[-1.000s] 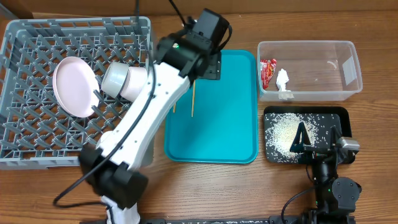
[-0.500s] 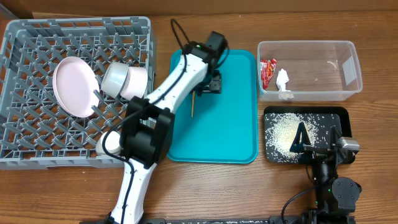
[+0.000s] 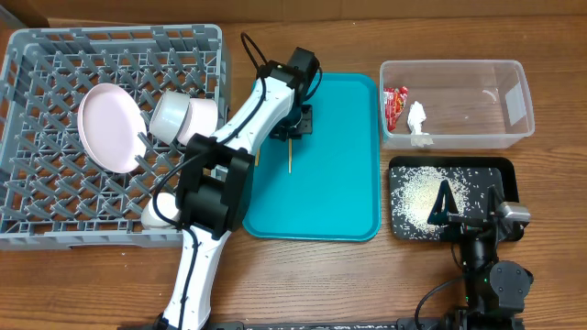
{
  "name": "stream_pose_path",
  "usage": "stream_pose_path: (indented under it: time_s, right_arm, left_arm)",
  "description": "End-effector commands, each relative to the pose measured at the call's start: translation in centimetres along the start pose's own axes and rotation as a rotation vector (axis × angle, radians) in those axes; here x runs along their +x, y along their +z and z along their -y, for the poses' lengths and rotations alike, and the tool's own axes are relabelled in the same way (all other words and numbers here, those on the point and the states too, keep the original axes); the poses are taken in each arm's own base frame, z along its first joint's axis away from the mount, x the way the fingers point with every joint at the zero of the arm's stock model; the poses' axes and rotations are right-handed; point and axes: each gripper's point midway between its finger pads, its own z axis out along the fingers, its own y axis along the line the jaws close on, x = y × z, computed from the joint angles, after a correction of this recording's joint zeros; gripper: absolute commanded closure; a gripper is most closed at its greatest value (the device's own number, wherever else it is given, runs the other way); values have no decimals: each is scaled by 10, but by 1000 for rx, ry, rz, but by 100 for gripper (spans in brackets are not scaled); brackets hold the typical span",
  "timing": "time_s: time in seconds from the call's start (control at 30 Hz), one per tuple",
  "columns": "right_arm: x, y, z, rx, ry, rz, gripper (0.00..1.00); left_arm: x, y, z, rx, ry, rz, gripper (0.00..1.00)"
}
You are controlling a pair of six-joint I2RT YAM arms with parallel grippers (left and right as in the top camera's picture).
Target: Sort waste into correct bins and load items into the dishwasher
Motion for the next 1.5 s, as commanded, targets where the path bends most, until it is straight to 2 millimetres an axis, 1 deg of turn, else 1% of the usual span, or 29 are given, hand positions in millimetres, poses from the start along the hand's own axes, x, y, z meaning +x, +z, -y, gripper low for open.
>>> stream_pose_path:
  time_s: [0.0, 0.07, 0.13, 0.23, 0.3, 0.33, 0.43, 0.5, 0.57, 0.6, 0.63, 0.83, 0.97, 1.03, 1.13, 1.23, 1.3, 1.47]
  right_arm:
    - [1, 0, 2, 7, -2, 5, 0]
    - [1, 0, 2, 8, -1, 5, 0]
    - [1, 0, 2, 8, -1, 5, 0]
    - [1, 0, 2, 7, -1, 5, 0]
    - [1, 0, 2, 8, -1, 5, 0]
    - [1, 0, 2, 8, -2, 5, 0]
    - [1, 0, 2, 8, -2, 5, 0]
    - [1, 0, 2, 8, -2, 5, 0]
    - [1, 0, 2, 8, -1, 5, 0]
    - [1, 0, 2, 8, -1, 5, 0]
    - [1, 0, 2, 8, -1, 5, 0]
    - [1, 0, 2, 7, -2, 5, 0]
    - [1, 0, 2, 8, -2, 5, 0]
    - [1, 0, 2, 8, -1, 5, 0]
    - [1, 0, 2, 8, -1, 5, 0]
    - [1, 0, 2, 8, -1, 5, 0]
    - [1, 0, 2, 7, -2, 5, 0]
    - [1, 0, 2, 8, -1, 5, 0]
  left_arm:
    - [11, 8, -1, -3, 44, -56, 96]
    - [7, -18, -3, -2, 70, -28, 96]
    - [2, -52, -6, -11, 77, 23, 96]
    - [-1, -114, -13, -8, 72, 122, 96]
    - [3, -163, -25, -27, 64, 205, 96]
    - [7, -182, -34, -49, 55, 238, 96]
    - [24, -235, -69, -123, 13, 315, 96]
    - [36, -262, -101, -190, -21, 344, 96]
    - [45, -277, -131, -246, -50, 348, 96]
    - [50, -283, -150, -276, -76, 343, 96]
    - [55, -289, -178, -308, -108, 323, 95]
    - [64, -287, -277, -349, -301, 261, 96]
    - [64, -284, -322, -280, -340, 273, 96]
    - [60, -282, -333, -222, -303, 298, 96]
    - [54, -277, -348, -148, -163, 332, 96]
    - [51, -268, -370, -141, -172, 347, 96]
    - [49, -258, -383, -146, -179, 331, 96]
    - [48, -214, -405, -122, -211, 228, 96]
